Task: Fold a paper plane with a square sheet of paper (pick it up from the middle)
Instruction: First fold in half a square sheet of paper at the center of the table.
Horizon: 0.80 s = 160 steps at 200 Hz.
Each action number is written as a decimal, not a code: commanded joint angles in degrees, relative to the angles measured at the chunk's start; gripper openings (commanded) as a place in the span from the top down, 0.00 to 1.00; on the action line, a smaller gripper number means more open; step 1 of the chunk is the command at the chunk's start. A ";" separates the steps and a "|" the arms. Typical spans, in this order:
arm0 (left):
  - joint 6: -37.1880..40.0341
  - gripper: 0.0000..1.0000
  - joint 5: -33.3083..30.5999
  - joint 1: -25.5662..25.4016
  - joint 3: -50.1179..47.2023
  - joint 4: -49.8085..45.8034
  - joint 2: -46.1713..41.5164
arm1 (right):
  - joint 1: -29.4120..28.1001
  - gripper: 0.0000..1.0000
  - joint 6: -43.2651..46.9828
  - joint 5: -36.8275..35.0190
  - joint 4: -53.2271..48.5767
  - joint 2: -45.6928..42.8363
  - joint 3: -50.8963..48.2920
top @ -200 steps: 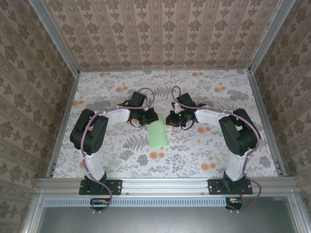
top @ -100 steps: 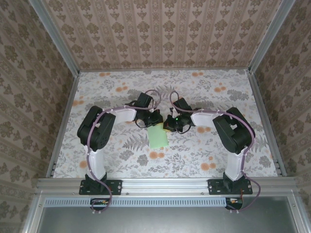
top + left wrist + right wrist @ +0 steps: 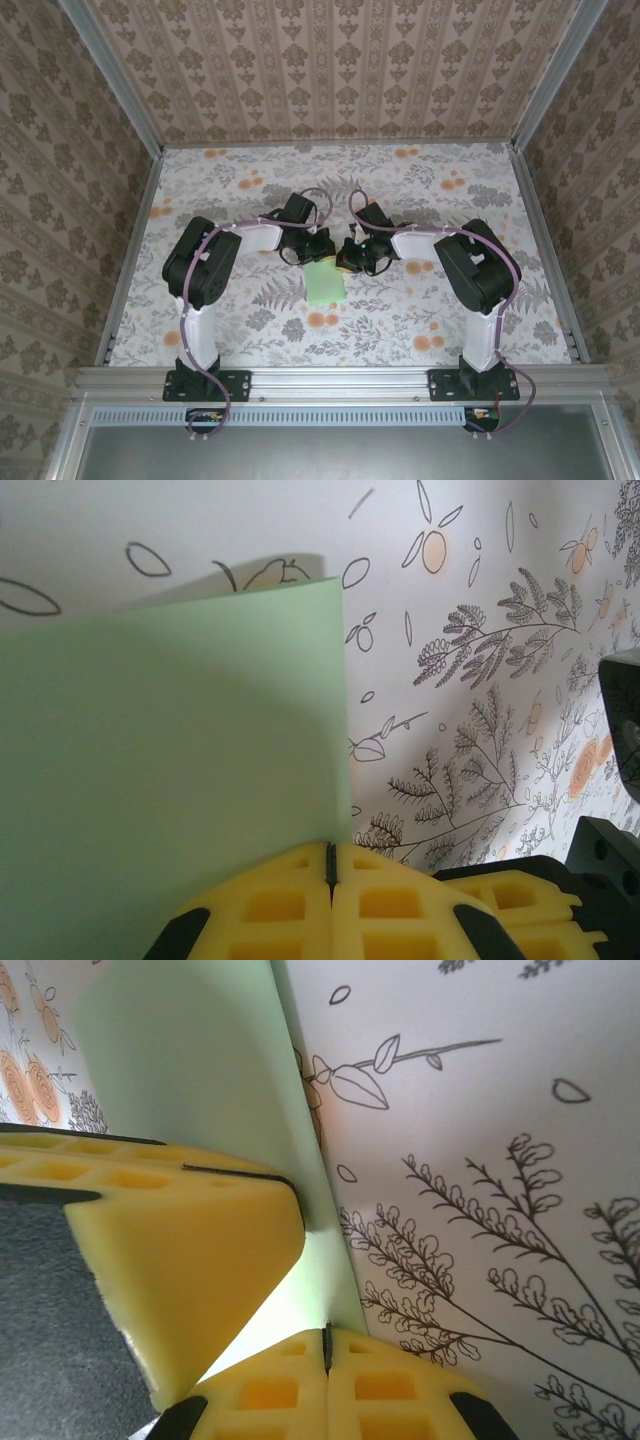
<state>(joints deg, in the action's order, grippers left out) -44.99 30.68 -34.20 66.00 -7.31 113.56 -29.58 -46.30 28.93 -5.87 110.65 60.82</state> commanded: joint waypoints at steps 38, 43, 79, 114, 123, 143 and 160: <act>1.43 1.00 -2.91 0.09 -2.93 -2.47 0.78 | -0.30 1.00 0.62 1.86 4.58 -2.94 -2.45; 1.47 1.00 -3.03 0.14 -3.13 -2.44 0.72 | -0.30 1.00 0.72 1.76 5.11 -3.48 -2.70; 1.49 1.00 -3.61 0.36 -4.12 -2.36 0.70 | -0.37 1.00 0.29 0.83 5.42 -2.85 -1.83; 1.25 1.00 -3.89 0.36 -4.25 -2.10 0.76 | -0.47 1.00 -1.35 1.40 5.84 -0.01 -2.18; 1.16 1.00 -3.96 0.36 -4.30 -2.27 0.87 | -0.48 1.00 -1.42 1.39 5.65 0.16 -2.52; 0.90 1.00 -4.39 0.44 -4.52 -2.36 1.05 | -0.73 1.00 -0.93 1.79 3.94 -0.01 -3.01; 0.51 1.00 -4.94 0.53 -4.88 -2.31 1.05 | -0.93 1.00 -0.41 2.11 2.59 -0.49 -3.88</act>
<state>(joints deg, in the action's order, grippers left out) -44.97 30.39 -34.04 64.07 -4.62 113.25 -29.58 -46.72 30.02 -1.91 109.14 58.59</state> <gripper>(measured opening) 0.048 0.061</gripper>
